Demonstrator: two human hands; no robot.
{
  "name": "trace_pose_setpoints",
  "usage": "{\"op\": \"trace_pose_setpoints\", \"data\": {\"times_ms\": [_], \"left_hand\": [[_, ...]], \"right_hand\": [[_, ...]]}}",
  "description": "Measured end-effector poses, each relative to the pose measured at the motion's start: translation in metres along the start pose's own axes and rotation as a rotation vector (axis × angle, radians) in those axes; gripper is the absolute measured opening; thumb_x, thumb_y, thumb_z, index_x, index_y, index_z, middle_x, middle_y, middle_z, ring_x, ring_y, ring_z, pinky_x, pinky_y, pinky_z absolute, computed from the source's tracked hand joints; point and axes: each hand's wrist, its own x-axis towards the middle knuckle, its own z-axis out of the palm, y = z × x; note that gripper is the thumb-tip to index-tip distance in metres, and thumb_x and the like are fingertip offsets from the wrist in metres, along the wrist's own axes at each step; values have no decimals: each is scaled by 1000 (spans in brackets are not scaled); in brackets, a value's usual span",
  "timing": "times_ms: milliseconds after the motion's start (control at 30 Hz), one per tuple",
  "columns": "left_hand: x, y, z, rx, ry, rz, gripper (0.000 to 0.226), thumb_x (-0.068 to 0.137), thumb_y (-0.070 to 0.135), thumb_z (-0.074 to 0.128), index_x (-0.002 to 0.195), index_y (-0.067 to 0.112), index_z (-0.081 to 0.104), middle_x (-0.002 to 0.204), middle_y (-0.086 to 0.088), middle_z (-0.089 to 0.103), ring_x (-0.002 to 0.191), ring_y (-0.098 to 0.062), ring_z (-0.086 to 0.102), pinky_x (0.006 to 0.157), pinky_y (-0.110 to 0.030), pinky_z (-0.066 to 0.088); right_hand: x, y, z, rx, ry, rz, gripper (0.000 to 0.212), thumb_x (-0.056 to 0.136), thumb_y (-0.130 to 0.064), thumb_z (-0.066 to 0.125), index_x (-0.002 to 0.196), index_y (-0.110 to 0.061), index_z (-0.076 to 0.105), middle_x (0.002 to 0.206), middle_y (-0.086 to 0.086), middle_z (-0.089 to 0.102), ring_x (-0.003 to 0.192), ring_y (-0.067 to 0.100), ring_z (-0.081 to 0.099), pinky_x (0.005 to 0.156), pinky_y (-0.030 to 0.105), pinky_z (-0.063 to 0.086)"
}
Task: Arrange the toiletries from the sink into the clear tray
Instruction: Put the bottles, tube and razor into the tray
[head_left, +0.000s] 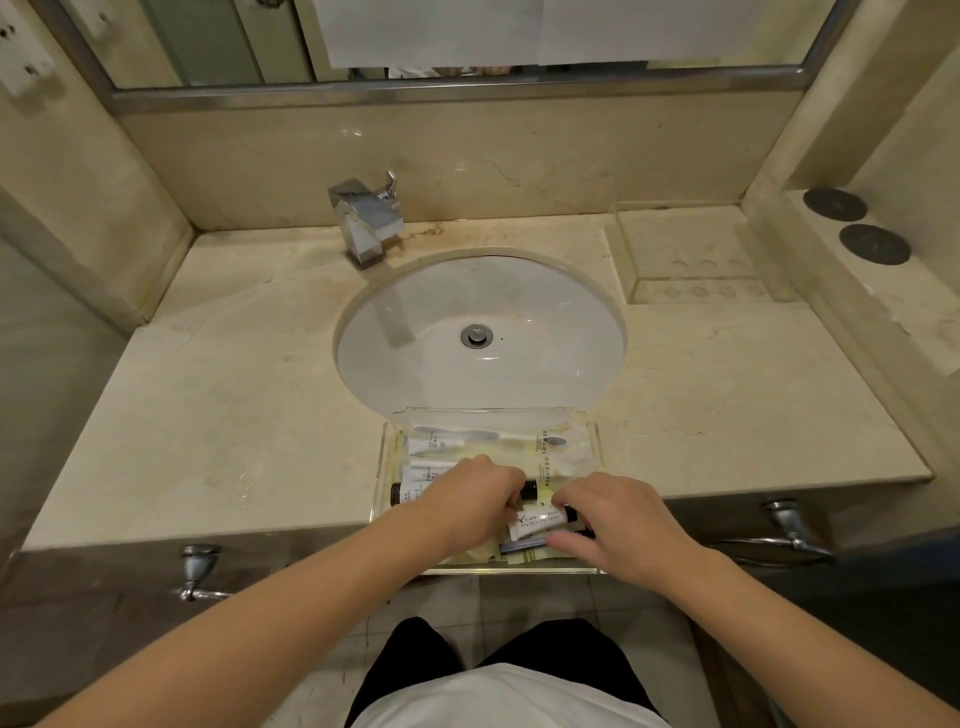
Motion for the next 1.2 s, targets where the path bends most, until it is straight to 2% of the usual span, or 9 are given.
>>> {"op": "trace_pose_setpoints", "data": {"times_ms": [167,267,433,600,700,867,967,1100,1200], "left_hand": [[-6,-10,-8,21,78,28,9,91,28,57,89,19,56,83,3,64,75,-17,57,68,-31,50],[-10,-24,-14,-24,179,0,9,92,30,57,88,22,56,80,10,63,74,-12,57,65,-26,46],[-15,-60,-27,-189,354,-169,8,90,28,61,88,23,54,67,8,59,62,-12,56,56,-25,41],[-21,-89,-30,-314,445,-345,13,88,22,63,97,20,53,65,2,60,62,-14,58,60,-31,47],[-26,-98,-26,-349,458,-430,15,89,23,61,99,18,51,65,1,59,63,-14,56,59,-32,44],[-31,-104,-21,-402,444,-549,16,90,23,60,101,13,55,76,3,57,73,-17,54,64,-29,38],[-32,-104,-19,-455,399,-587,17,90,23,59,103,12,57,88,-1,61,80,-20,57,69,-32,46],[-34,-99,-21,-567,324,-635,16,92,24,54,105,15,50,88,-1,60,67,-22,65,64,-33,54],[-34,-100,-22,-579,276,-673,13,92,19,52,99,8,54,81,-5,66,62,-21,68,73,-36,57]], "right_hand": [[1,3,6,-58,11,-16,38,91,-55,36,95,-28,63,88,-11,64,81,11,57,67,30,49],[0,5,8,-56,-3,-8,40,91,-56,37,98,-27,64,89,-11,66,81,10,57,69,31,50],[1,3,6,-35,-27,7,44,89,-59,34,95,-28,65,85,-11,66,77,9,57,68,31,51],[2,2,8,-41,81,108,37,93,-47,35,95,-27,66,82,-10,62,77,11,56,60,29,48],[3,-3,4,-111,83,171,38,96,-42,34,88,-24,66,80,-8,59,77,13,54,56,26,37],[4,-12,-3,-137,2,233,38,99,-41,32,94,-23,64,85,-7,61,80,13,49,63,26,36],[3,-11,-5,-120,-19,240,39,99,-40,32,93,-22,65,86,-6,62,80,13,48,66,27,38],[3,-11,-7,-72,-35,249,38,98,-40,34,87,-20,65,81,-5,62,77,14,50,68,29,42],[7,-13,-10,154,99,417,21,96,-35,43,92,-19,56,84,-6,56,72,13,54,61,28,45]]}}
